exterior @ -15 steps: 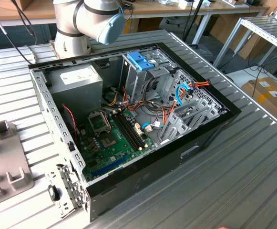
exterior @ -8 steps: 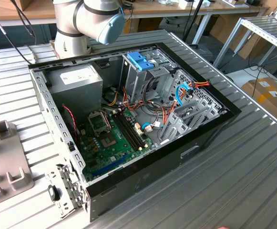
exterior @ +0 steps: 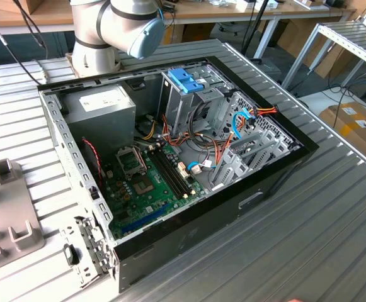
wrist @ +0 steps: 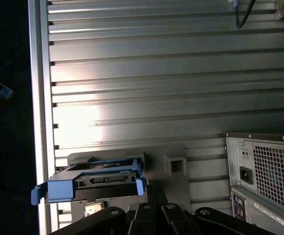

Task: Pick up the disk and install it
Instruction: 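Reach for the disk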

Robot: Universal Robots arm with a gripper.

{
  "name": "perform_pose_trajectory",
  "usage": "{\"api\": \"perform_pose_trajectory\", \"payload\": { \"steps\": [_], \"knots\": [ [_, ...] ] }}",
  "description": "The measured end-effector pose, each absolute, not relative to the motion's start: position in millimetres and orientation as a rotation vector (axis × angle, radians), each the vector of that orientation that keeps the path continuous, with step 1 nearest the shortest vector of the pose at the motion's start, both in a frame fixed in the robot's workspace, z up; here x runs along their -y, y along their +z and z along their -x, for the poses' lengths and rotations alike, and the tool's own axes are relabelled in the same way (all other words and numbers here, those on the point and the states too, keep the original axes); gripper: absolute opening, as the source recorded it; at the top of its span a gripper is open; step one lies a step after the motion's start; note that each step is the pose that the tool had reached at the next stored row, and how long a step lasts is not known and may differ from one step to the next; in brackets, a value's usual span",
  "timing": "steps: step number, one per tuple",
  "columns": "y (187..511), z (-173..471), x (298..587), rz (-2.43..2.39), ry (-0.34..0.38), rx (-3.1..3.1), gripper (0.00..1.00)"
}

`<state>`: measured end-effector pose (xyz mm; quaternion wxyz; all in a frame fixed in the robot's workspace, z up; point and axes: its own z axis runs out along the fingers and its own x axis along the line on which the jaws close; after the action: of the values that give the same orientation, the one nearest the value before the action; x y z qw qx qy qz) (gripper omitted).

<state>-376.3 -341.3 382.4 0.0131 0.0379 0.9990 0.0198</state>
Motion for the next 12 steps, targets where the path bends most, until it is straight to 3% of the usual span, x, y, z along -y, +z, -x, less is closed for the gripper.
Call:
{"api": "perform_pose_trajectory", "payload": {
  "steps": [12],
  "knots": [
    [381.9, 401.0, 341.3, -0.118, 0.062, -3.112, 0.11]
  ]
}}
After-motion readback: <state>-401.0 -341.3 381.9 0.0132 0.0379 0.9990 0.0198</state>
